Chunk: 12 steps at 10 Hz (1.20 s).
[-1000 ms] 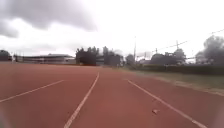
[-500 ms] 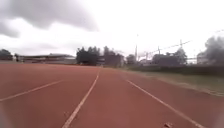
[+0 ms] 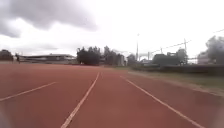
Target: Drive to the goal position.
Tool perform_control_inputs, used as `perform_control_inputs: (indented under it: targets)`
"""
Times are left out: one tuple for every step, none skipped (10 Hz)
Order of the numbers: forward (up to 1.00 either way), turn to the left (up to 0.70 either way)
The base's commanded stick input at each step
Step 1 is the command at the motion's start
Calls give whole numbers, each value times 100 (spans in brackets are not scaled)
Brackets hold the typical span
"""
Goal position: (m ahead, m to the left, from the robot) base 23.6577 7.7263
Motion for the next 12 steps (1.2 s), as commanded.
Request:
perform_control_inputs:
  targets:
    - [70, 0]
    - [70, 0]
    - [70, 0]
    - [70, 0]
    - [70, 0]
    - [70, 0]
    - [70, 0]
    - [70, 0]
    - [70, 0]
    - [70, 0]
    - [70, 0]
    - [70, 0]
